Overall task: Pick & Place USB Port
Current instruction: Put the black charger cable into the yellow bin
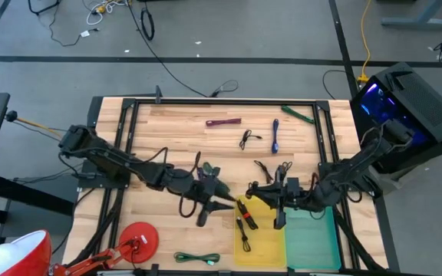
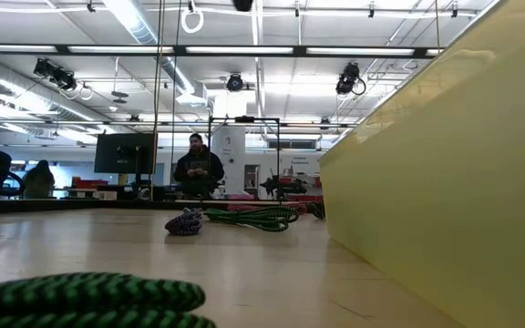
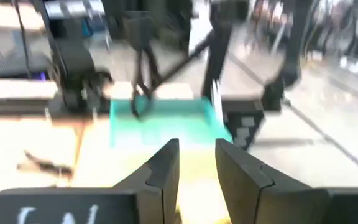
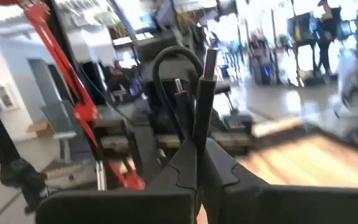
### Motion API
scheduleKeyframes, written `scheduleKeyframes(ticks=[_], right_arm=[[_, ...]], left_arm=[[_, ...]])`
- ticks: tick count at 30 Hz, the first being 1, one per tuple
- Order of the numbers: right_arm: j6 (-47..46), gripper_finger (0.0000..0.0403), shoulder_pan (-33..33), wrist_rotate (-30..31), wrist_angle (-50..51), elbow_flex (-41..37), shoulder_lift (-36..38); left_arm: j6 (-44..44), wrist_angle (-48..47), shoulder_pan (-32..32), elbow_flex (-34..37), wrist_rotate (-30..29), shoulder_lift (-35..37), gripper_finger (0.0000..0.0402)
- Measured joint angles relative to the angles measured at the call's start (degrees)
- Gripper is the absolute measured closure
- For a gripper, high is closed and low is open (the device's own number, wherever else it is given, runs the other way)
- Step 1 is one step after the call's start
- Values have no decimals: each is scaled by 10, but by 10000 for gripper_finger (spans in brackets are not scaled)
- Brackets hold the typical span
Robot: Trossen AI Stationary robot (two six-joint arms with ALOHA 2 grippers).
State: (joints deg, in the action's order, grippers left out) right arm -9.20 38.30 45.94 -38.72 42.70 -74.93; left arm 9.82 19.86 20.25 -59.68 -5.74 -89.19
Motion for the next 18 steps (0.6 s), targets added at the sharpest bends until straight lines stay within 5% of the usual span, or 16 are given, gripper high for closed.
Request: scheduleKeyframes(ticks=[6, 12, 18], right_arm=[[-192, 402, 41, 59, 172, 0, 18], [-377, 403, 72, 27, 274, 0, -12], [-467, 403, 114, 2, 287, 0, -58]], left_arm=[[16, -187, 16, 0, -85, 69, 290], [46, -325, 39, 0, -183, 118, 290], [82, -396, 52, 0, -204, 129, 290]])
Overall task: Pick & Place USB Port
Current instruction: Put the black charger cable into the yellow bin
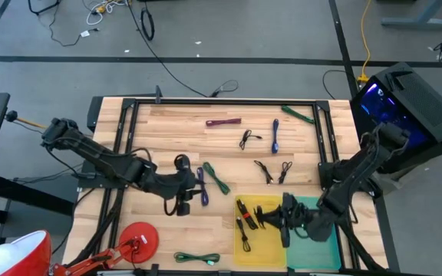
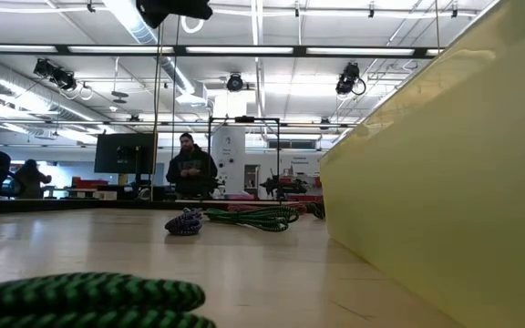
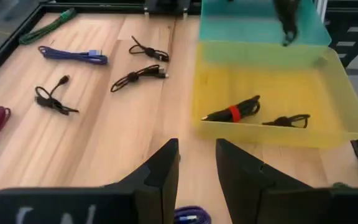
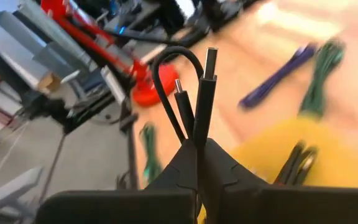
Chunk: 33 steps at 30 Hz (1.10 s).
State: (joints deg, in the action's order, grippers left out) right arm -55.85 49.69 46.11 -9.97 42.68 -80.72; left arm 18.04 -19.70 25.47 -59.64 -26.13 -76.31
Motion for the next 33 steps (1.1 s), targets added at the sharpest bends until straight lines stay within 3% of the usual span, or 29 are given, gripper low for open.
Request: scheduleKeyframes(ticks=[7, 14, 29, 33], right_arm=[[-56, 403, 26, -50, -50, 0, -70], [-66, 398, 27, -61, -66, 0, -88], [-19, 256, 26, -60, -85, 0, -88], [58, 235, 14, -46, -119, 0, -80]], left_arm=[[30, -50, 10, 0, -7, 0, 289], [36, -50, 11, 0, -22, -1, 289], [32, -51, 11, 0, -24, -1, 289], [10, -69, 11, 0, -24, -1, 289]])
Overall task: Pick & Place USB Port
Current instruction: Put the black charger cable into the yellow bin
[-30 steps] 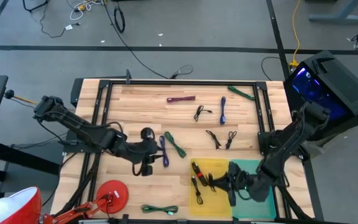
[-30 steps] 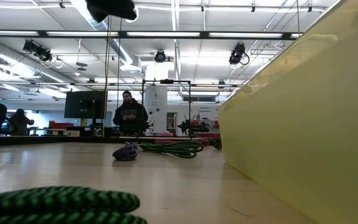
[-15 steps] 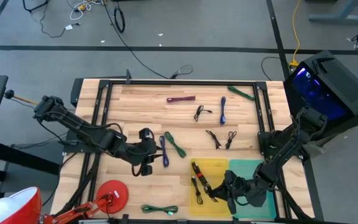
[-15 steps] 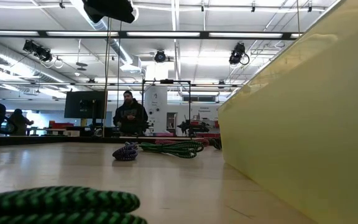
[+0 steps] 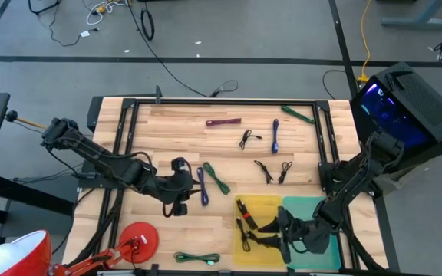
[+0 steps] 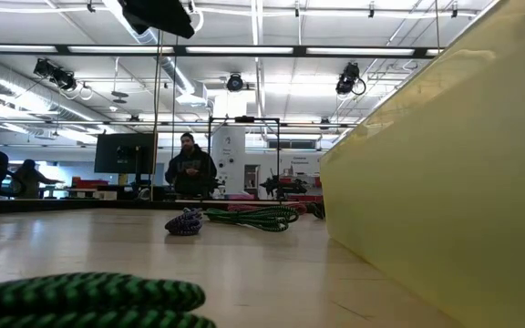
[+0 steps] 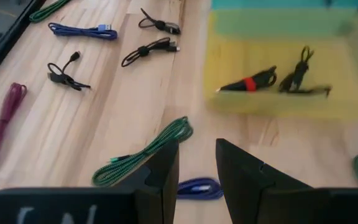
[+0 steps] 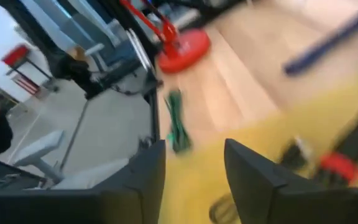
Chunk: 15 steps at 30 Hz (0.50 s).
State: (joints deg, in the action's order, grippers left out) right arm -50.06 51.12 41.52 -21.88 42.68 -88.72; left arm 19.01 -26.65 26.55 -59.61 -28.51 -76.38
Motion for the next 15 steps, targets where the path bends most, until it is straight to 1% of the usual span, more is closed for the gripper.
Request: scheduleKeyframes(ticks=[3, 6, 8, 9, 11, 12, 14, 15], right_arm=[[94, 228, -25, 1, -63, 0, 20], [199, 229, -54, 1, -135, 0, 50], [255, 232, -74, 1, -146, 0, 74], [273, 234, -84, 0, -136, 1, 85], [290, 239, -109, 2, -78, 1, 110], [289, 242, -123, 13, -47, 1, 119], [261, 249, -158, 49, 26, 1, 138], [242, 251, -180, 57, 61, 1, 144]], left_arm=[[-17, -50, -3, 0, -8, -5, 289], [-12, -107, -12, 0, -14, -6, 289], [6, -129, -21, 0, -15, -6, 289], [14, -136, -24, 0, -15, -6, 289], [16, -134, -28, 0, -16, -6, 289], [14, -133, -30, 0, -18, -5, 289], [9, -129, -34, 0, -23, -5, 289], [9, -127, -37, 0, -24, -5, 289]])
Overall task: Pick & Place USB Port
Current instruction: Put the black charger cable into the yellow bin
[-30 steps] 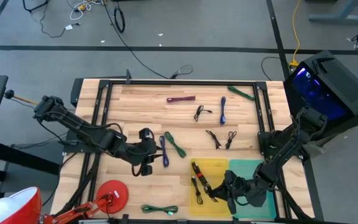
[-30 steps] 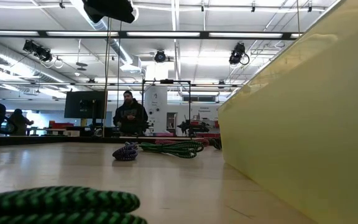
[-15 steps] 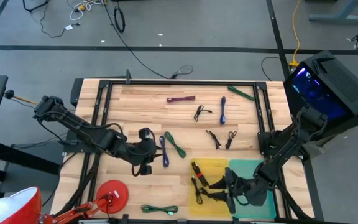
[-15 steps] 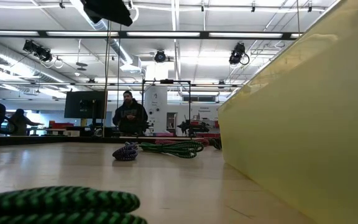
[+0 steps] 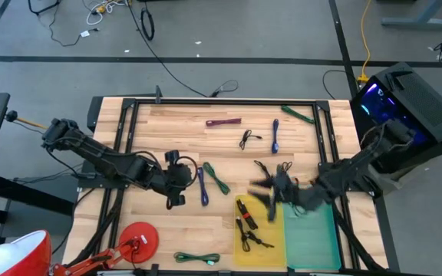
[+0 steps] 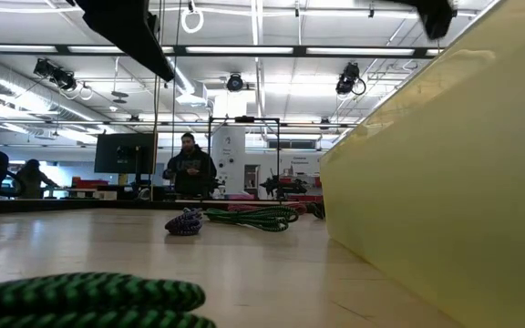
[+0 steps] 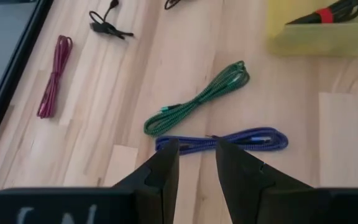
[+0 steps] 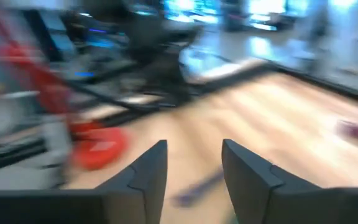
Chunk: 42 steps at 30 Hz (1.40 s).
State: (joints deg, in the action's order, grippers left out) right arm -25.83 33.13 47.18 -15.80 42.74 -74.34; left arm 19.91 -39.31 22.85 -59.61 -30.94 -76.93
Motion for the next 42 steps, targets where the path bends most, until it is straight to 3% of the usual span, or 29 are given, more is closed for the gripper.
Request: scheduleKeyframes(ticks=[3, 6, 17, 20, 24, 29, 36, 42], right_arm=[[-50, 256, -75, -25, 80, 0, 15], [-63, 254, -156, -91, 110, 0, 17], [5, 248, -353, -269, 149, 0, -1], [31, 248, -383, -273, 156, 17, -8], [145, 250, -418, -296, 186, 71, -45], [271, 264, -431, -286, 348, 206, -139], [341, 275, -444, -207, 624, 405, -295], [314, 275, -443, -196, 683, 457, -354]], left_arm=[[0, -1, -6, 0, -1, 0, 289], [0, 0, -6, 0, -2, 0, 289], [-24, 1, -5, 0, 12, 0, 289], [-41, 1, -5, 0, 12, 0, 289], [-60, 1, -5, 0, 12, 0, 289], [-62, 1, -5, 0, 12, 0, 289], [-74, -1, -5, 0, 12, 0, 289], [-77, -5, -5, 0, 12, 0, 289]])
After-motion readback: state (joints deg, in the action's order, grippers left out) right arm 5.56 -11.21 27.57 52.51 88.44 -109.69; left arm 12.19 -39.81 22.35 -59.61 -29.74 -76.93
